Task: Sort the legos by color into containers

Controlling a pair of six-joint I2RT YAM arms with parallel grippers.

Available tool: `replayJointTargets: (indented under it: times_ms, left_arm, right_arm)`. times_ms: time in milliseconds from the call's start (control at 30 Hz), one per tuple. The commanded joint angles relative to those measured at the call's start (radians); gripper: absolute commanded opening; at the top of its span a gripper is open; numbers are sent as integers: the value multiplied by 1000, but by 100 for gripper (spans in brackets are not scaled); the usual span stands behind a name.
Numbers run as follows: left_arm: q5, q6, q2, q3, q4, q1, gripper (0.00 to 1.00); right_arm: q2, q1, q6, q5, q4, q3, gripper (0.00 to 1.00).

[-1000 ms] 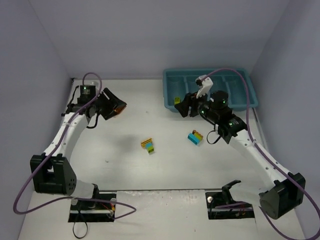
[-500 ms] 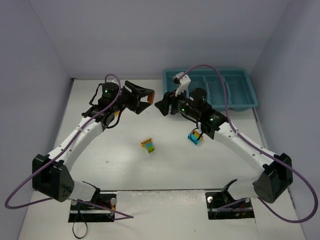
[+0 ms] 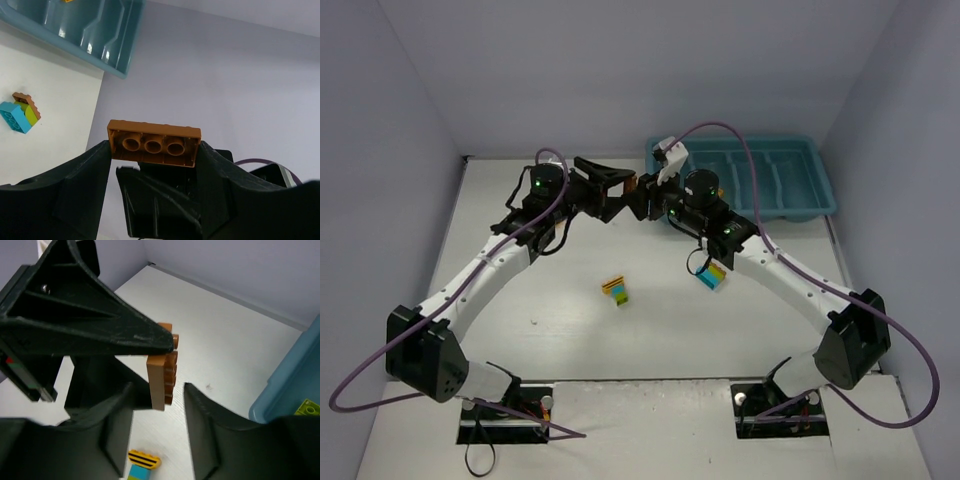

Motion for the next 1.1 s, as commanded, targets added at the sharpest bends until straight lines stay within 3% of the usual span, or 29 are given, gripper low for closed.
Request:
replayJointTargets:
  times_ms: [0, 133, 167, 233, 333, 367, 467, 600, 767, 800, 833, 933, 1067]
  left_arm:
    - [-6, -24, -9, 39, 95, -9, 25]
    - [-1, -24, -12, 31, 102, -14, 26]
    - [-1, -21, -14, 30, 102, -14, 28]
    - [2, -4, -12, 23, 102, -11, 34]
    - [-3, 14, -12, -6, 102, -8, 54]
    - [-4, 23, -11, -13, 97, -5, 66]
    - [-11, 91, -11, -32, 28, 24, 79]
    - [14, 228, -17, -43, -120, 119, 81]
    - [-40, 590, -54, 3, -340, 248, 82]
    - [-70, 655, -57, 22, -445, 250, 82]
    - [-136, 786, -60, 37, -487, 251, 82]
    - [-172, 970, -65, 60, -585, 250, 82]
    - [-176, 1089, -65, 45, -648, 250, 82]
  right_arm:
    - [24, 7, -3, 53, 114, 64, 36]
    - [48, 7, -2, 98, 137, 67, 17]
    - [50, 7, -5, 105, 142, 66, 8]
    - [54, 6, -6, 119, 145, 70, 0]
    - [56, 0, -28, 132, 134, 72, 0]
    - [56, -10, -32, 142, 131, 72, 0]
    - [56, -43, -41, 155, 102, 59, 0]
    - [41, -181, -49, 185, 9, 38, 0]
    - [57, -347, -89, 239, -71, 41, 0]
    - [92, -373, -92, 275, -126, 79, 0]
    - [111, -431, -100, 289, -148, 96, 0]
    - [172, -514, -112, 291, -182, 144, 0]
    - [270, -586, -123, 287, -240, 214, 0]
